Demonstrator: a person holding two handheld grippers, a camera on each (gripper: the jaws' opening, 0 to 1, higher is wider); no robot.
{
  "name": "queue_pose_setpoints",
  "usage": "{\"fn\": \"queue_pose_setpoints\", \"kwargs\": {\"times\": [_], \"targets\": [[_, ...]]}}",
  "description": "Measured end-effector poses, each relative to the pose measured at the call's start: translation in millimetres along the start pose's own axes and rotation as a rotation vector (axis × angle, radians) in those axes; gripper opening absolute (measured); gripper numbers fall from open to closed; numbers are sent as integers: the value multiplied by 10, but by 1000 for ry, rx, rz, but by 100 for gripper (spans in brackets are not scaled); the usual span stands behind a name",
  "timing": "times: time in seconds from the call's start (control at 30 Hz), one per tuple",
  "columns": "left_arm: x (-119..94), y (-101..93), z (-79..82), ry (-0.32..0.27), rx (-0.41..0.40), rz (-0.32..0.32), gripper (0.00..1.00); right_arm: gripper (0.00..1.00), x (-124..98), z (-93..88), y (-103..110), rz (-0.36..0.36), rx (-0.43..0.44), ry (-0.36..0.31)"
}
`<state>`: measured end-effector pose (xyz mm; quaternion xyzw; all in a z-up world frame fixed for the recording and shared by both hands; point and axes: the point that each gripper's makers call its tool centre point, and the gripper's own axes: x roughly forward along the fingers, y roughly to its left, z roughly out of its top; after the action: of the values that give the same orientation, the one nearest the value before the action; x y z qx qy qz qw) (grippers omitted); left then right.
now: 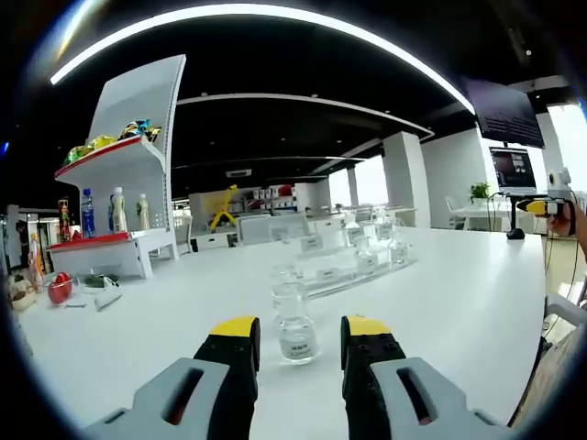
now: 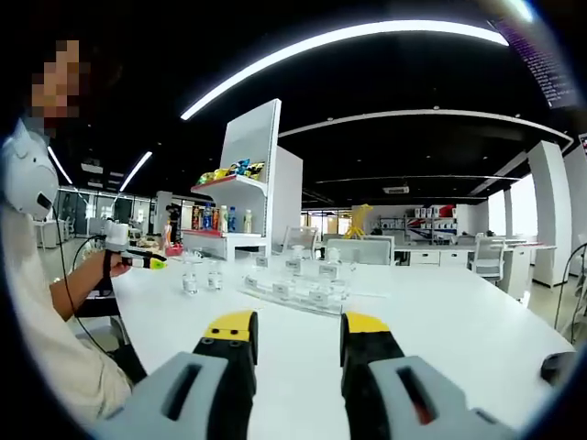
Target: Identify the label on the chemical reagent bottle, grasp the chemical reagent bottle, and place it in the designated position on the reagent rack
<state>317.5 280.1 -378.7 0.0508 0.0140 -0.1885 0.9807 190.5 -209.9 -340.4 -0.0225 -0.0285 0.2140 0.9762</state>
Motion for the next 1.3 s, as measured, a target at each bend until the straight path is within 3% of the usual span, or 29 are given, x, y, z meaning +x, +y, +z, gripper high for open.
{"fn": "queue_pose_setpoints", "kwargs": {"times": [0.67,1.3], "targets": [[264,-6,-65,31,-12,-8,35,36,-22,-81,30,48,-16,39],[605,-15,-215,61,-14,4,35,36,-23,-96,-22,35,-24,47]]}}
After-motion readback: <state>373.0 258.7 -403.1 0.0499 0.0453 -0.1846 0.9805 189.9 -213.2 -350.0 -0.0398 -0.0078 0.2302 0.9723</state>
